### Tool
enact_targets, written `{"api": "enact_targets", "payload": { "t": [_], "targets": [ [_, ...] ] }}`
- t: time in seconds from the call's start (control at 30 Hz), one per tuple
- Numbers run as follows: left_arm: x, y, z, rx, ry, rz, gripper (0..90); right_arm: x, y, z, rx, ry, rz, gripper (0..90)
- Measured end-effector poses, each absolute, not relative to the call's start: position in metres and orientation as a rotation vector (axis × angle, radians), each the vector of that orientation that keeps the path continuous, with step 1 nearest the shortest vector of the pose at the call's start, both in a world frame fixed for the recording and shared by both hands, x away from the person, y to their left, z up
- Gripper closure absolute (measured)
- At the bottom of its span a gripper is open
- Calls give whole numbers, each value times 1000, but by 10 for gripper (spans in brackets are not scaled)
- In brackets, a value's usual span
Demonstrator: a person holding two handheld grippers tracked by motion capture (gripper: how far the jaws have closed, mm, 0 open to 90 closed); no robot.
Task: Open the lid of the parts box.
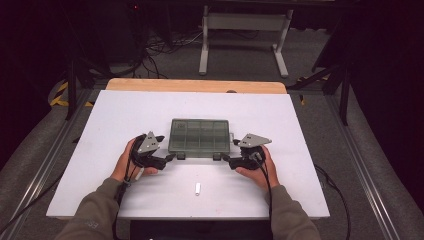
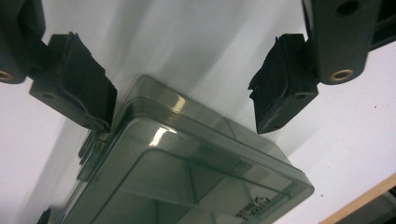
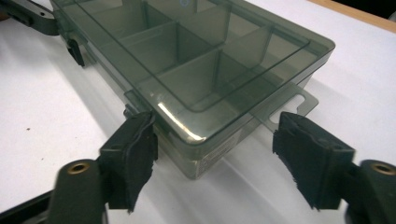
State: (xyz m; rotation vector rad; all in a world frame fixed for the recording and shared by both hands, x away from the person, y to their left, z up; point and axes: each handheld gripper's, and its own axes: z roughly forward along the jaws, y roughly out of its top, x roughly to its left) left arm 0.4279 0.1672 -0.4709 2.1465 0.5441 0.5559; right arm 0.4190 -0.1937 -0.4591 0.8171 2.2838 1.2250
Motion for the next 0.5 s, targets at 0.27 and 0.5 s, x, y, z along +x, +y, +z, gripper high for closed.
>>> {"api": "enact_targets", "payload": {
  "t": [0.27,0.5],
  "targets": [
    [427,166,-472,2184,531,498,319,417,-193,-462,782,2324,1221,439],
    [428,165,-473,2217,531,470,421,413,-193,-463,771,2328,1183,490]
  ]
}}
